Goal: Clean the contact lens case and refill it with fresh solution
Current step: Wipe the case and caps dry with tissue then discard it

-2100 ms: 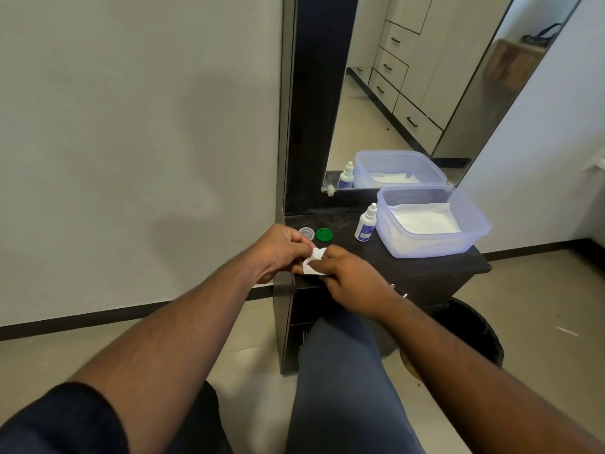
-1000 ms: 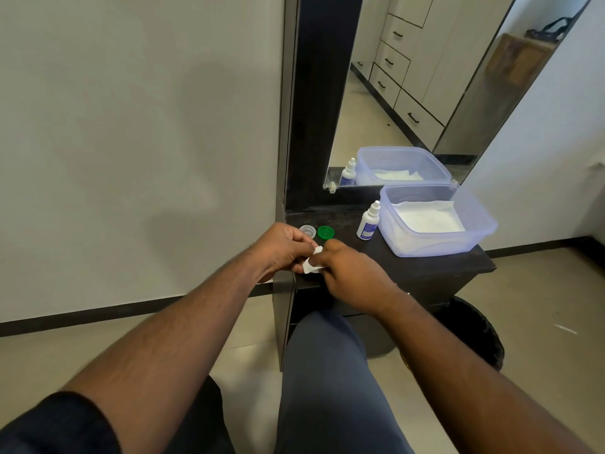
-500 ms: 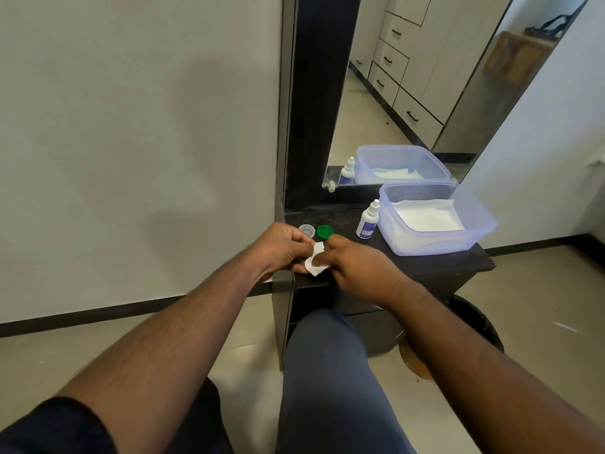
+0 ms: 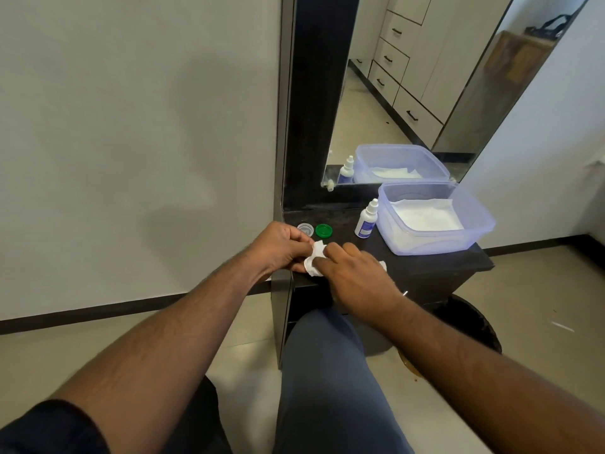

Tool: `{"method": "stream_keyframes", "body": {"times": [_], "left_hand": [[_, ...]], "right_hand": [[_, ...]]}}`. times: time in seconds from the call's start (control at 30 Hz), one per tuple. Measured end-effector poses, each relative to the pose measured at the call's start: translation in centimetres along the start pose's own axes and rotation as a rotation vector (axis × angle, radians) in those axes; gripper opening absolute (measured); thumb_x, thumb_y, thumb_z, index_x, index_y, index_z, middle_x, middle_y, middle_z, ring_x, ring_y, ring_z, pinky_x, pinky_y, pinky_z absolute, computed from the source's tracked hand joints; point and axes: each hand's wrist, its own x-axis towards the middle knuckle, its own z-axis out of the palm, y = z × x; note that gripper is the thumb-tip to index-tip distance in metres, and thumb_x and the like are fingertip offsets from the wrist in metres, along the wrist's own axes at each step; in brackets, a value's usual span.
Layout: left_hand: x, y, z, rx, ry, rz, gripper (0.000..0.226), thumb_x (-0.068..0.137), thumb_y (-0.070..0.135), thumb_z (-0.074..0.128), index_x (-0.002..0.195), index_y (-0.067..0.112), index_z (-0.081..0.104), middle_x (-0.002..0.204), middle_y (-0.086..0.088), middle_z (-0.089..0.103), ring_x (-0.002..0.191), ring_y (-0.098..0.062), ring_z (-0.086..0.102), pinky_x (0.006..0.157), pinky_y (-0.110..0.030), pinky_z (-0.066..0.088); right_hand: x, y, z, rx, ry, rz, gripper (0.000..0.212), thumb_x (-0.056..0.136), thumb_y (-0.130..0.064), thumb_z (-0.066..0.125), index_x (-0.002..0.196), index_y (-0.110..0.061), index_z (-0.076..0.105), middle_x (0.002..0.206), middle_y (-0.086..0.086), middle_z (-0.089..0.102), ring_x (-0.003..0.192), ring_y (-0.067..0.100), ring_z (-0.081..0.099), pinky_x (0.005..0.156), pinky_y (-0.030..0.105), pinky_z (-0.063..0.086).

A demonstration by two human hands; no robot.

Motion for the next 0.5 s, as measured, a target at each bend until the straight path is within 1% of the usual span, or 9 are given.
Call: {"method": "stream_keyframes", "body": {"times": [0.07,0.13,0.17,0.23,0.27,0.3,0.37,0.43,0.5], "left_hand": [[-0.1,0.0,0.1,0.007,0.027,0.012,0.007,0.082,-0.002,0.067,0.085,0.002,0.073,0.081,-0.012,0.071,0.061,-0.015,0.068,0.052,-0.023,0.056],[-0.2,-0.1,0.2,0.001,0.036,0.02,0.006,0.081,-0.002,0.068,0.082,0.001,0.072,0.079,-0.012,0.071,0.057,-0.013,0.067,0.049,-0.022,0.054],[-0.2,-0.2,0.2,-0.014,0.034,0.023,0.005,0.08,-0.003,0.068,0.081,0.0,0.072,0.077,-0.013,0.07,0.057,-0.013,0.067,0.05,-0.024,0.056],[-0.2,-0.4,0.2,-0.045,0.034,0.016,0.005,0.079,-0.004,0.069,0.079,0.0,0.071,0.075,-0.014,0.069,0.057,-0.013,0.066,0.051,-0.025,0.057],[-0.1,-0.5,0.2,-0.046,0.039,0.011,0.006,0.079,-0.004,0.07,0.078,0.002,0.071,0.075,-0.013,0.068,0.056,-0.012,0.065,0.05,-0.024,0.056],[0.0,-0.6,0.2,-0.04,0.042,0.008,0.006,0.079,-0.003,0.07,0.077,0.003,0.072,0.076,-0.011,0.069,0.056,-0.01,0.065,0.048,-0.022,0.054],[0.2,-0.6,0.1,-0.025,0.034,0.002,0.007,0.079,-0.001,0.071,0.076,0.005,0.072,0.078,-0.009,0.069,0.059,-0.009,0.064,0.049,-0.021,0.052],[0.3,-0.5,0.1,-0.006,0.019,0.001,0.006,0.079,0.0,0.071,0.077,0.005,0.073,0.08,-0.009,0.069,0.062,-0.011,0.064,0.049,-0.021,0.052],[0.3,-0.4,0.0,0.006,0.006,-0.005,0.004,0.079,0.001,0.071,0.08,0.004,0.073,0.081,-0.01,0.069,0.061,-0.011,0.063,0.049,-0.02,0.051]], "right_hand": [[0.2,-1.3,0.7,0.085,0.018,0.136,0.036,0.095,-0.022,0.045,0.13,-0.019,0.053,0.123,0.005,0.05,0.105,0.021,0.047,0.084,0.032,0.042],[1.0,-1.6,1.3,0.362,0.022,0.323,0.034,0.092,-0.015,0.048,0.123,-0.016,0.062,0.119,0.007,0.057,0.105,0.024,0.053,0.084,0.031,0.043],[1.2,-1.3,1.4,0.69,0.029,0.452,0.031,0.089,-0.012,0.051,0.115,-0.015,0.068,0.113,0.009,0.061,0.1,0.024,0.056,0.08,0.031,0.044],[0.9,-0.5,0.9,1.543,0.116,0.678,0.024,0.086,-0.01,0.055,0.1,-0.014,0.073,0.095,0.009,0.065,0.077,0.021,0.057,0.061,0.029,0.043],[0.4,0.2,0.7,1.856,0.224,0.755,0.022,0.088,-0.008,0.052,0.099,-0.013,0.07,0.089,0.008,0.063,0.065,0.017,0.054,0.051,0.024,0.04],[-0.3,0.9,0.6,2.054,0.333,0.805,0.021,0.091,-0.006,0.05,0.102,-0.012,0.067,0.085,0.006,0.061,0.058,0.012,0.049,0.044,0.022,0.037],[-1.3,1.9,0.4,2.161,0.431,0.869,0.02,0.092,-0.011,0.051,0.109,-0.013,0.062,0.086,0.004,0.061,0.06,0.009,0.048,0.047,0.022,0.036],[-1.4,2.3,0.4,2.126,0.383,0.881,0.031,0.092,-0.026,0.054,0.121,-0.016,0.059,0.1,0.004,0.064,0.08,0.012,0.056,0.059,0.027,0.039],[-1.1,2.4,0.0,2.011,0.335,0.879,0.035,0.093,-0.032,0.054,0.124,-0.016,0.058,0.11,0.004,0.065,0.097,0.014,0.06,0.067,0.027,0.043]]}}
